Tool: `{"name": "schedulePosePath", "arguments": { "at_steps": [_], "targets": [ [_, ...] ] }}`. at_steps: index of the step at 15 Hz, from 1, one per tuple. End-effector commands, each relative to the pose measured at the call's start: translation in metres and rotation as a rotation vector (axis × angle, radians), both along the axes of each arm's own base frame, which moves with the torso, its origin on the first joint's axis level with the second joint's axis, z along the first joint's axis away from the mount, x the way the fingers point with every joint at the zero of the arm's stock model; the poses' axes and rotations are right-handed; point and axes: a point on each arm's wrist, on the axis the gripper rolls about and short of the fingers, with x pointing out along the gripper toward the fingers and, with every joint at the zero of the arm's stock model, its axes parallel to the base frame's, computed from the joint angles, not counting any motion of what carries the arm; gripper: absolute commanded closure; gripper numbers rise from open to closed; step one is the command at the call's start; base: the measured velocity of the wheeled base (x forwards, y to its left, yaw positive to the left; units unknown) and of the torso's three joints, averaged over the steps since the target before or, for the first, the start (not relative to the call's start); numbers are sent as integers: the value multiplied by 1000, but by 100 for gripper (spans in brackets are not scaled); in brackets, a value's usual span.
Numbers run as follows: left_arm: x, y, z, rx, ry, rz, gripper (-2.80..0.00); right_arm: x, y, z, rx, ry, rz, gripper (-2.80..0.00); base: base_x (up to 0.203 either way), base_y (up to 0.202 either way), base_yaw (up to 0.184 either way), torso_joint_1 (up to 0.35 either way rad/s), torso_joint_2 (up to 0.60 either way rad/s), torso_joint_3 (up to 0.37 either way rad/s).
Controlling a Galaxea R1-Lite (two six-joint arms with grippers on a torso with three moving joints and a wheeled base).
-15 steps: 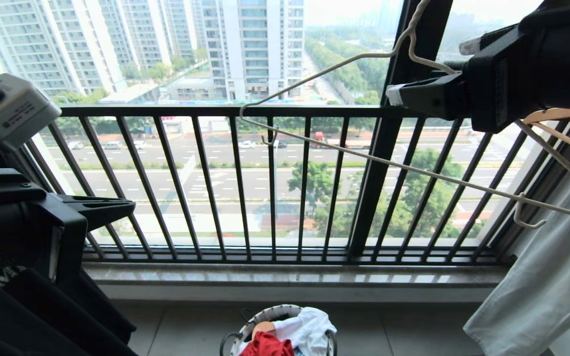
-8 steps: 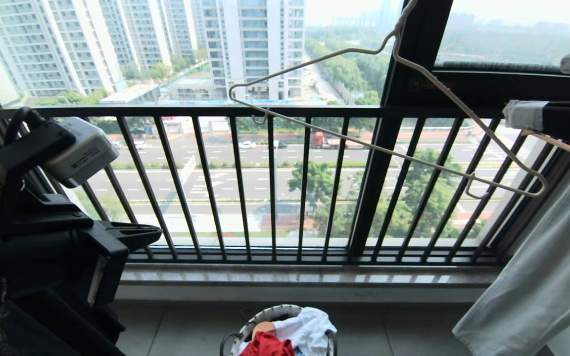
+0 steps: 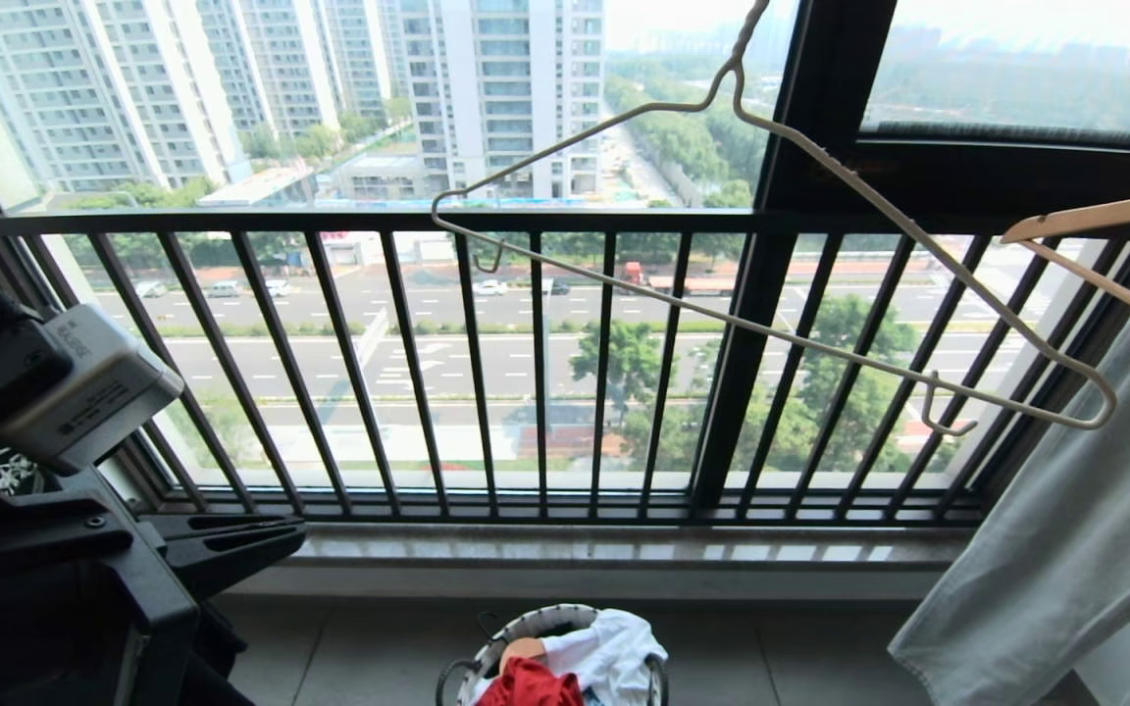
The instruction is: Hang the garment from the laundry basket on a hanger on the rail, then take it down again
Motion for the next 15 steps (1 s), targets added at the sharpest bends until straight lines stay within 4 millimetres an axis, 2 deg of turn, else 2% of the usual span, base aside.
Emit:
{"name": "schedulePosePath", "arguments": {
  "at_steps": [1, 5, 9, 12, 15],
  "targets": [
    [-14, 12, -6, -42, 6, 23, 0, -31, -21, -21, 36, -52, -114, 0, 0, 0, 0, 0, 0, 0],
    [-31, 36, -24, -90, 10, 138, 0, -67, -33, -49, 106, -111, -253, 0, 0, 0, 0, 0, 0, 0],
    [-57, 64, -31, -155, -74, 303, 0, -90, -37, -72, 143, -155, -342, 0, 0, 0, 0, 0, 0, 0],
    [-84, 77, -50, -225, -152, 402, 0, -94, -33, -84, 242, -152, -396, 0, 0, 0, 0, 0, 0, 0],
    [-110, 82, -61, -275, -265, 502, 0, -94, -33, -84, 378, -145, -399, 0, 0, 0, 0, 0, 0, 0]
  ]
}}
